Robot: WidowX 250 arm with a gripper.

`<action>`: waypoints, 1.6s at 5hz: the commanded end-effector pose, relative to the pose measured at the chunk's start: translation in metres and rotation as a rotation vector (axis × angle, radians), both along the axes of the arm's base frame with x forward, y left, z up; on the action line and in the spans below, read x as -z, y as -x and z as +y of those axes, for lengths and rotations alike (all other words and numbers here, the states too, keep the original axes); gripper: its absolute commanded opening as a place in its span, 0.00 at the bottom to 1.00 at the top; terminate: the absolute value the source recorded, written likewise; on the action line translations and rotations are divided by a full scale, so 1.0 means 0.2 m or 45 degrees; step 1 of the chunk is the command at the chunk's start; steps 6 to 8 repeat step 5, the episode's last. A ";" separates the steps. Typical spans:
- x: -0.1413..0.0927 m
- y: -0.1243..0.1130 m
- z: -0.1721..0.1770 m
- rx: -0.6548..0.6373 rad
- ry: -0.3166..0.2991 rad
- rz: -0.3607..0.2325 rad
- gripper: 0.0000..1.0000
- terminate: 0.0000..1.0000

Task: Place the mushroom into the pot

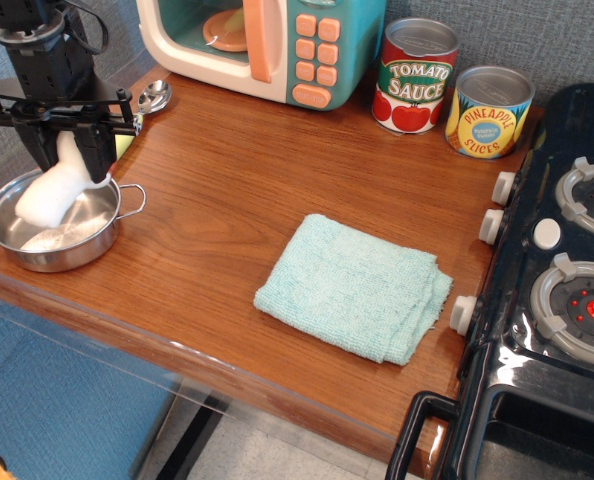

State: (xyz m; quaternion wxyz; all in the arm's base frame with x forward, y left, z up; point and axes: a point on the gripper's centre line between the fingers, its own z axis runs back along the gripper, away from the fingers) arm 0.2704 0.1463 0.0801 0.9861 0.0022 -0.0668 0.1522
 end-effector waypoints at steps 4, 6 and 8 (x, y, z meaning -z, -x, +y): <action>-0.08 0.02 0.01 -0.038 -0.020 -0.080 1.00 0.00; -0.08 0.02 0.01 -0.038 -0.020 -0.080 1.00 1.00; -0.08 0.02 0.01 -0.038 -0.020 -0.080 1.00 1.00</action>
